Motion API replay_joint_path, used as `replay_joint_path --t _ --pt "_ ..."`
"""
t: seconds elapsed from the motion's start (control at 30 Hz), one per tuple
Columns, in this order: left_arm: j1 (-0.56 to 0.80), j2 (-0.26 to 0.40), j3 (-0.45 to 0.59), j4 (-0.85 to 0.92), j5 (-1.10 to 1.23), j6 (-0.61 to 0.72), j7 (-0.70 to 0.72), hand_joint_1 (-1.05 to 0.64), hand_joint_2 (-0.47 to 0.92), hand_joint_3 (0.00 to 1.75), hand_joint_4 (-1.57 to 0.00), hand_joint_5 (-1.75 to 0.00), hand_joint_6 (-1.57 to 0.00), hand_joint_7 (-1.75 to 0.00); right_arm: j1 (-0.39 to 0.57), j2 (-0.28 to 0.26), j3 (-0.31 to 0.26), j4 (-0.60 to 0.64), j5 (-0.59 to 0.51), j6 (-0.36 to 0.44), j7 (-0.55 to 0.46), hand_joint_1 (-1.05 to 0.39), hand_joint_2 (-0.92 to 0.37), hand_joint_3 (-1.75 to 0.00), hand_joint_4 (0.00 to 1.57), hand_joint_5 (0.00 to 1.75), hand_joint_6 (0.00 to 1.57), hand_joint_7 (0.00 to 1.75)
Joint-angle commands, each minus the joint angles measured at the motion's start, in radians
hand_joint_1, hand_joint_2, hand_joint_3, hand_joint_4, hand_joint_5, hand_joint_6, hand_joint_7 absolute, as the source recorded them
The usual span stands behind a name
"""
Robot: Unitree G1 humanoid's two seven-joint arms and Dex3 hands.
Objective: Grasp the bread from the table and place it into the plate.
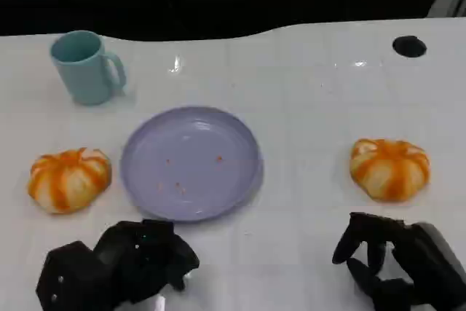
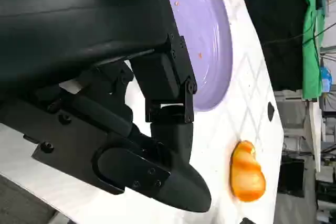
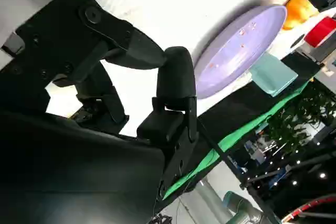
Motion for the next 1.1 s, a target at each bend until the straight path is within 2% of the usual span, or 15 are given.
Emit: replay_joint_path --t 0.03,0.97,1.07,1.1 --pt "0.006 0.014 0.007 0.003 -0.002 0.011 -0.006 -1.03 0.84 0.0 -0.87 -1.51 -1.29 -0.74 -0.008 -0.014 -0.005 0.006 0.004 -0.01 -0.012 -0.3 -0.35 -1.28 0.84 1.74 0.77 1.36" --pt "0.003 0.017 0.008 0.012 -0.001 0.002 -0.007 -1.04 0.85 0.0 -0.87 -1.51 -1.28 -0.75 -0.008 -0.014 -0.007 0.0 0.01 -0.001 -0.005 -0.3 -0.35 -1.28 0.84 1.75 0.77 1.35" --pt "0.001 0.017 0.008 0.013 0.0 0.006 -0.006 -1.05 0.85 0.0 -0.88 -1.51 -1.29 -0.76 -0.009 -0.012 -0.011 -0.002 0.01 -0.003 -0.014 -0.29 -0.38 -1.21 0.83 1.74 0.79 1.24" --pt "0.0 0.017 0.009 0.012 0.0 0.009 -0.006 -1.05 0.85 0.0 -0.87 -1.51 -1.29 -0.76 -0.01 -0.012 -0.013 -0.002 0.009 -0.007 -0.02 -0.29 -0.43 -1.1 0.83 1.68 0.82 1.11"
